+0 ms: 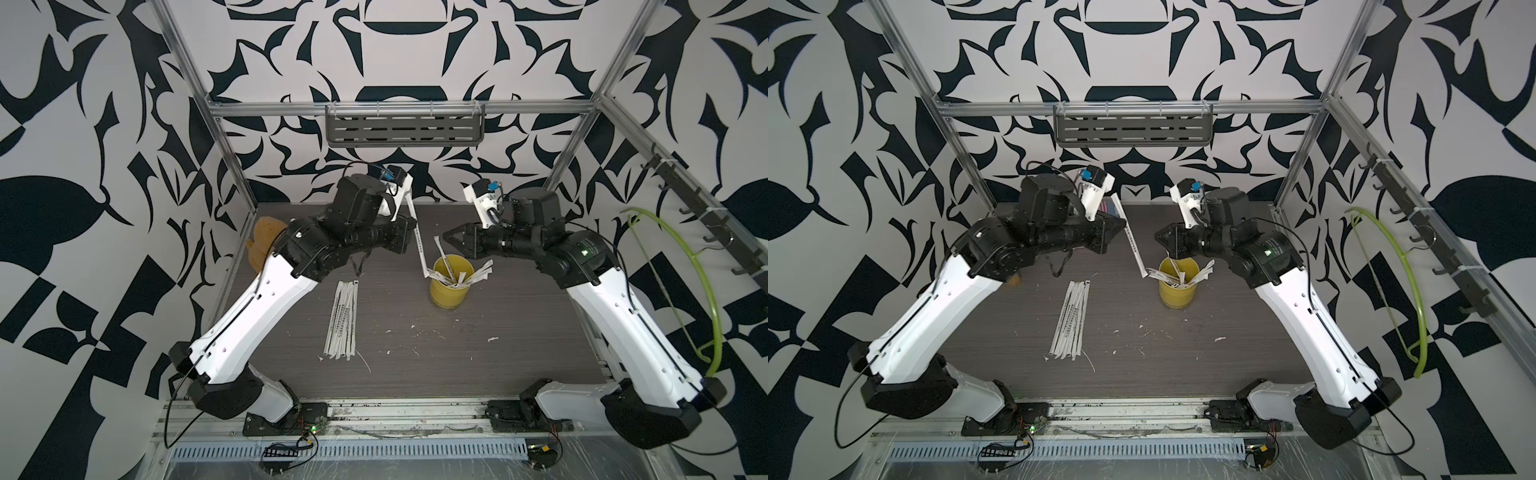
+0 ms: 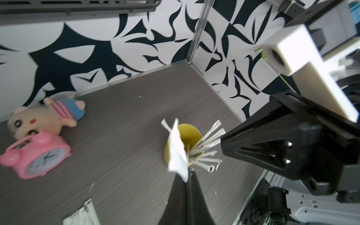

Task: Take the straws out of the storage container
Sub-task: Place the straw at the center of the board.

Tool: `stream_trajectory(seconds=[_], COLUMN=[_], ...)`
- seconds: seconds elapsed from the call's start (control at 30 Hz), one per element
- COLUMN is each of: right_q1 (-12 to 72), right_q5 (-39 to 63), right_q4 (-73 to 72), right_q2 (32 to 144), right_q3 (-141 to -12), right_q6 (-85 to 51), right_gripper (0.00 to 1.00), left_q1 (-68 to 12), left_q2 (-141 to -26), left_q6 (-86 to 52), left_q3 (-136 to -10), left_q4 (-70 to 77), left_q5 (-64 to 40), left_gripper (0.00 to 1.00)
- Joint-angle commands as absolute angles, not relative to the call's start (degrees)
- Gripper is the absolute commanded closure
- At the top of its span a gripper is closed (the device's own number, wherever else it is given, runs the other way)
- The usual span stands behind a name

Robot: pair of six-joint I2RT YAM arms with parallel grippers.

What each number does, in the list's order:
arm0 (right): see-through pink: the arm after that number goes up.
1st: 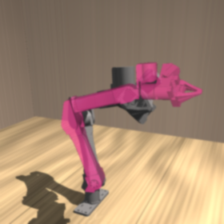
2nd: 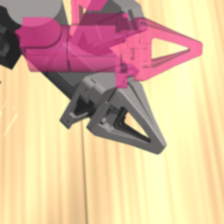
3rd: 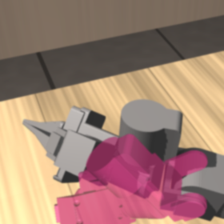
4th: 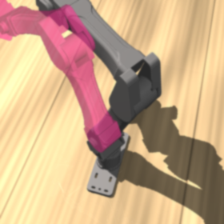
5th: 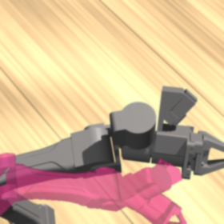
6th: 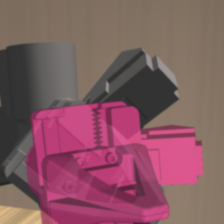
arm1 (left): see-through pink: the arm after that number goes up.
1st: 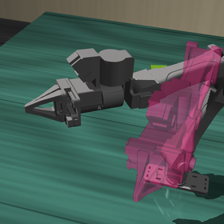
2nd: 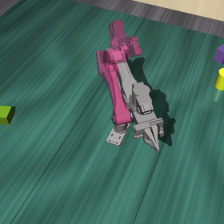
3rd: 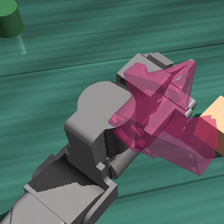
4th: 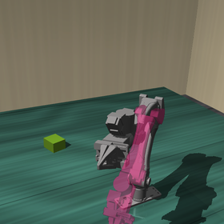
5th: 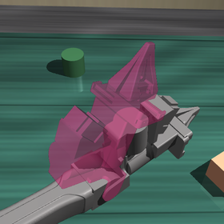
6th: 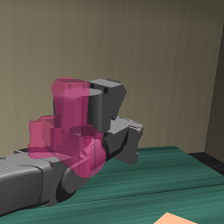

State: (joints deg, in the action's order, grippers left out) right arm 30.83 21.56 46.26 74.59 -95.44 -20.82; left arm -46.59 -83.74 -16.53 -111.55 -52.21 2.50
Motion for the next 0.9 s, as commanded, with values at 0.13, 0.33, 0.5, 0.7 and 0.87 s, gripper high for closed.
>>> stream_trajectory(seconds=[0.13, 0.33, 0.5, 0.7, 0.87], right_q1=[37.0, 40.7, 42.1, 42.2, 42.8], right_q5=[20.5, 20.6, 20.5, 19.6, 20.8], right_q4=[46.0, 46.0, 45.8, 45.8, 45.6], right_q2=[80.6, 84.3, 84.8, 83.5, 84.2], right_q3=[-100.8, -101.8, -100.2, -97.7, -95.9], right_q6=[-20.2, -20.1, -20.5, -20.8, -22.0], right_gripper=[0.88, 0.88, 0.89, 0.89, 0.88], left_q1=[-34.8, -26.5, -25.2, -23.0, -22.3], left_q2=[-78.6, -81.9, -89.1, -97.9, -104.9], left_q6=[-16.9, -12.4, -10.2, -8.9, -8.1], left_q3=[-102.4, -91.1, -89.8, -90.9, -93.4], left_q4=[-73.3, -75.9, -79.5, -80.2, -80.0], left_q5=[-5.1, -12.1, -11.0, -9.3, -8.4], left_gripper=[1.00, 1.00, 1.00, 1.00, 1.00])
